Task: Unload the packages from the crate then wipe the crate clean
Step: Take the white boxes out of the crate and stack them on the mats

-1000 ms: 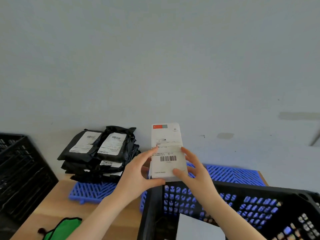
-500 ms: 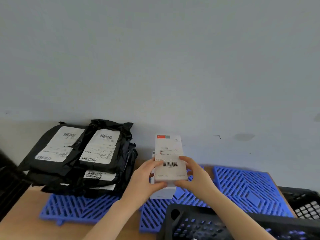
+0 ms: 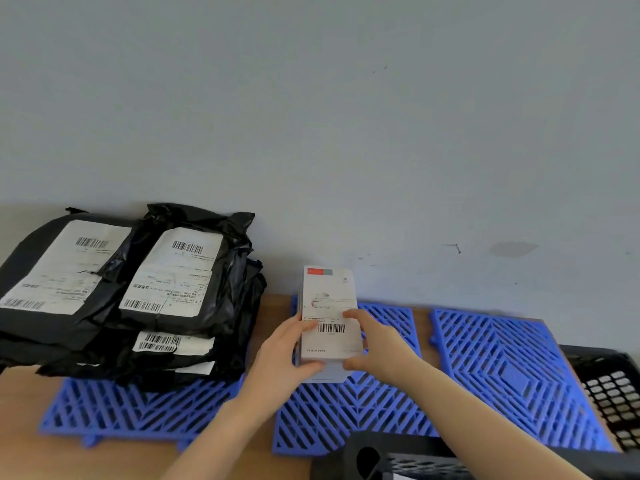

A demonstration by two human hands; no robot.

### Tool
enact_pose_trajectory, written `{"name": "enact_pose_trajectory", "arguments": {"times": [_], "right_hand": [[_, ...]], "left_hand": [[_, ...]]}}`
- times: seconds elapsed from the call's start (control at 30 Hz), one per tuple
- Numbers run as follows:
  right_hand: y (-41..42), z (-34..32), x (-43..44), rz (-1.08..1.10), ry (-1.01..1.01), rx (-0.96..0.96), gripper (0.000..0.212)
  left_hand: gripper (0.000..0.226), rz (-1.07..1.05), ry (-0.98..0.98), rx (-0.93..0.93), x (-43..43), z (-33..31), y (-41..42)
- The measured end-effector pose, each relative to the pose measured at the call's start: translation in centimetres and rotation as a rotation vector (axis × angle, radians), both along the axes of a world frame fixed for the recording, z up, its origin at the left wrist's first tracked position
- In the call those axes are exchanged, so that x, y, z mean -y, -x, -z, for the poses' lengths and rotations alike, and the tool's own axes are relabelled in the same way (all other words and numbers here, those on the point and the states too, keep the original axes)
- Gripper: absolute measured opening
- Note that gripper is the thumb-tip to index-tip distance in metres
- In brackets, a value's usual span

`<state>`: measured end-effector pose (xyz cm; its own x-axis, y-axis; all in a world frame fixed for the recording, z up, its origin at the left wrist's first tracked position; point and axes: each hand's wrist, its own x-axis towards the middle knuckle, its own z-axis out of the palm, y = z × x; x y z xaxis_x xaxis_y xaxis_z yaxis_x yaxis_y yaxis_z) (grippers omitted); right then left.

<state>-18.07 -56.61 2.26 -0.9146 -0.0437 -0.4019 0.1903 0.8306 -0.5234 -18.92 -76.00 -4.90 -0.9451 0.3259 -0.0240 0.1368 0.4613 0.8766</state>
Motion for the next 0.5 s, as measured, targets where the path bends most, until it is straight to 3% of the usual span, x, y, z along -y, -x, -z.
{"name": "enact_pose_trajectory", "arguments": {"times": [0.33,0.5], "right_hand": [[0.4,0.7,-0.5,0.004,0.057,0.023,0.087],[-0.1,-0.7,-0.1,-0.002,-0.087,-0.054,0.082]], "left_hand": [[0.064,0.017,0.068,-0.016,-0.3,-0.3,0.7],[0.065,-0.006,0.135,-0.044,0.4,-2.5,-0.9]]}}
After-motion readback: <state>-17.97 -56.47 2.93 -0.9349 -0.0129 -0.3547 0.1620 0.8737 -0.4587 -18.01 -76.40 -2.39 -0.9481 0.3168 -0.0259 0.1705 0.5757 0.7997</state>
